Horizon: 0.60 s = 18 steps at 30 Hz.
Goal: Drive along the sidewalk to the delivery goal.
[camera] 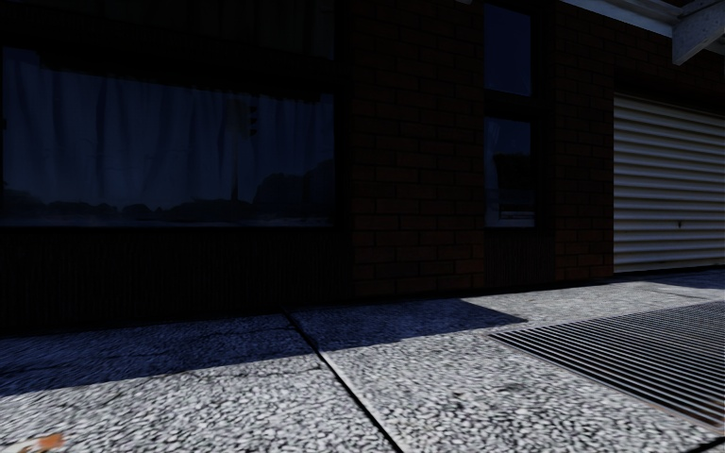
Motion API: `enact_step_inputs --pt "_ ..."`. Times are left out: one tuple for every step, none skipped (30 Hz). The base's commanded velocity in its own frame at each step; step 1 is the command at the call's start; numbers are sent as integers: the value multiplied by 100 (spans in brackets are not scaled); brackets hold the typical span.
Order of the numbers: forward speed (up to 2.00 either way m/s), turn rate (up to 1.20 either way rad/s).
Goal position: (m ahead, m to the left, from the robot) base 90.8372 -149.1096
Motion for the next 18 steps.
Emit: enact_step_inputs --pt "0 0" --pt "0 0" --pt "0 0" --pt "5 0" --pt "19 0" --pt "40 0" --pt "40 0" --pt "63 0" --pt "76 0" --pt "80 0" --pt "81 0" --pt "81 0" --pt "82 0" --pt "83 0" --pt "83 0" --pt "83 0" --pt "83 0" --pt "84 0"
